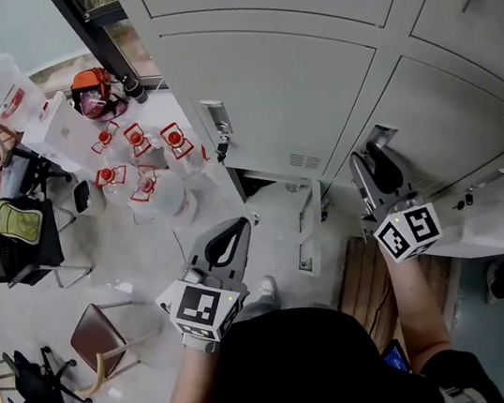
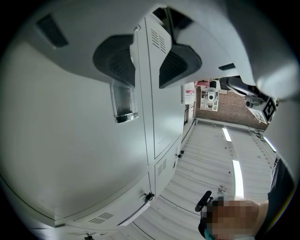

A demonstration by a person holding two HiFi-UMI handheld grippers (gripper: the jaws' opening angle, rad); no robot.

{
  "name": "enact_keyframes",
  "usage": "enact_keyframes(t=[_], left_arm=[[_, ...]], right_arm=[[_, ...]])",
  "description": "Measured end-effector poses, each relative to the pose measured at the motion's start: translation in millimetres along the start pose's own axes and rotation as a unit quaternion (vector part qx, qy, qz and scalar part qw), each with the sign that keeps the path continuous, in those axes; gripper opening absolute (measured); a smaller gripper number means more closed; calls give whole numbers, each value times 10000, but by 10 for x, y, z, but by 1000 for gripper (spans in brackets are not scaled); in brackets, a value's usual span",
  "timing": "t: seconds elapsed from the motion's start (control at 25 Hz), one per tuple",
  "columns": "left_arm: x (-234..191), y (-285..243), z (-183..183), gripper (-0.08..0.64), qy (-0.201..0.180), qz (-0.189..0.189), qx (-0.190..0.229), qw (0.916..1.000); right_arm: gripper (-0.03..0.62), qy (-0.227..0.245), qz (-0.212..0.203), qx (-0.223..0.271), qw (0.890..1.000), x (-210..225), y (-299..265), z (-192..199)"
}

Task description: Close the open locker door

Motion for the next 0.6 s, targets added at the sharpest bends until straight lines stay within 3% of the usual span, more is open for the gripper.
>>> enact_keyframes(t=[0.24,0.6], left_arm=[[85,-72,-1,21,21,231,7,9997],[458,-289,-55,21,-66,969,137,9952]], right_arm=[[169,-25,-45,52,10000,-146,79,-102],[169,82,366,92,9993,-254,584,-206]])
Point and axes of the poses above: the fingertips, and each gripper's own axes: y backward along the fingers, x to its right, z out of its underside, the point moved 4 cm from there along y, backward along the fingers, and after that the axes turned 11 degrees about -z, right-handed, at the moved point
